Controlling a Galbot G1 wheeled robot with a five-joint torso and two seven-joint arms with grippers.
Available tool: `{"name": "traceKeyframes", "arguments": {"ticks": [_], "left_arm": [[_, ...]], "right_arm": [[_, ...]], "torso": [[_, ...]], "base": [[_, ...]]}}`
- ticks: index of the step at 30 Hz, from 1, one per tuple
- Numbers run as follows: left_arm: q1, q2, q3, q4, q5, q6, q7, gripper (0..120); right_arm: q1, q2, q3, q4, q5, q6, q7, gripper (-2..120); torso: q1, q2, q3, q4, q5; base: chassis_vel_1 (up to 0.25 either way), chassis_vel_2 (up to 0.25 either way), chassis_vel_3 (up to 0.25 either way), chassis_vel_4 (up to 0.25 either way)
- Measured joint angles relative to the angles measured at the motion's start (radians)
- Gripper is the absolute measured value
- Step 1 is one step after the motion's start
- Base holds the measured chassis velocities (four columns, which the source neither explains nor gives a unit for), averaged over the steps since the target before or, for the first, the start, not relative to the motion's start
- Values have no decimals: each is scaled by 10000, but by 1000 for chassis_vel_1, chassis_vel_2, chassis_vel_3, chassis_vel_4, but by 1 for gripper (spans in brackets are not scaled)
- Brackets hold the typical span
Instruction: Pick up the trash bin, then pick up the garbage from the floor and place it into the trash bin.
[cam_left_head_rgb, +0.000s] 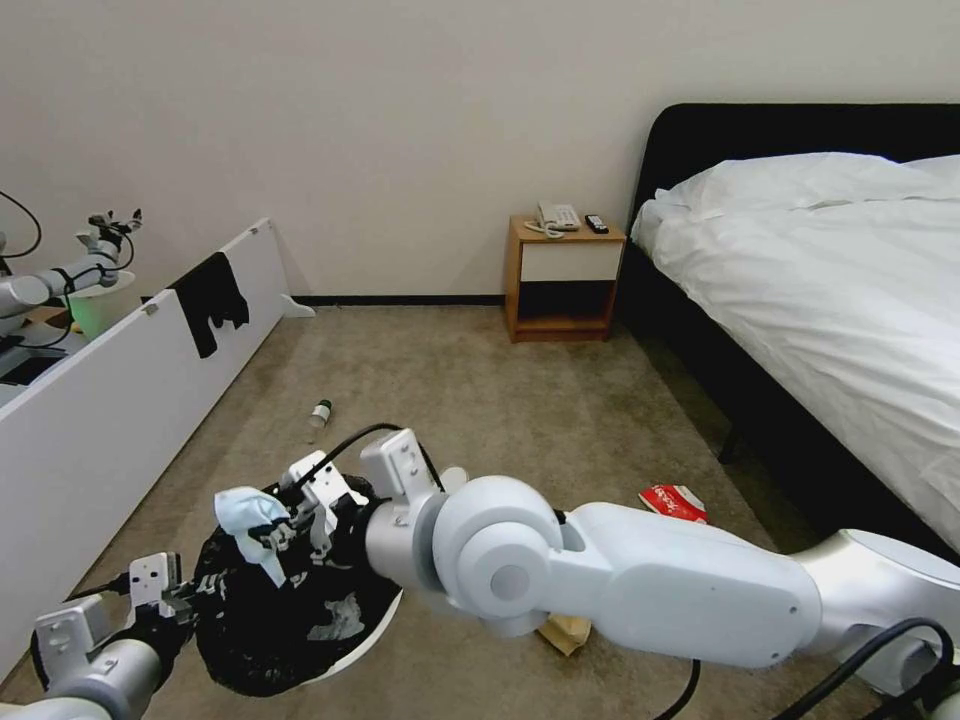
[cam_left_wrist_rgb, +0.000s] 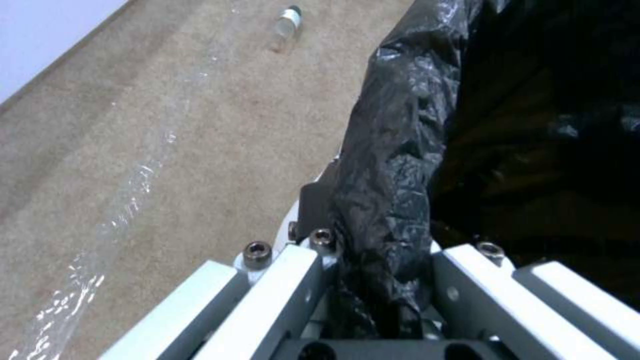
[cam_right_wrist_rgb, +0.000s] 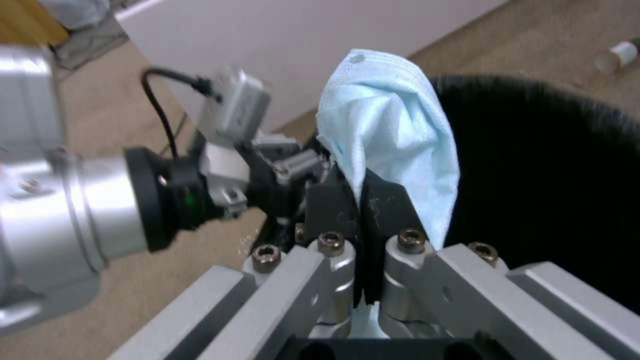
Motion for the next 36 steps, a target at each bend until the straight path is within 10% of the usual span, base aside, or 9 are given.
{"name": "traceKeyframes", "arguments": {"ticks": [25,36], "left_arm": [[22,-80,-27,-44,-34,-6,-1,2],[82,-83,-70,-13,-1,-6,14,2]], "right_arm": [[-637,-3,-423,-928,-492,-750,1025,1],[-686,-164,-153,-724,-538,-714,1155,37]], "torso": [[0,1,-1,0,1],[0,0,0,0,1]], "base": [[0,0,0,0],[0,0,0,0]]}}
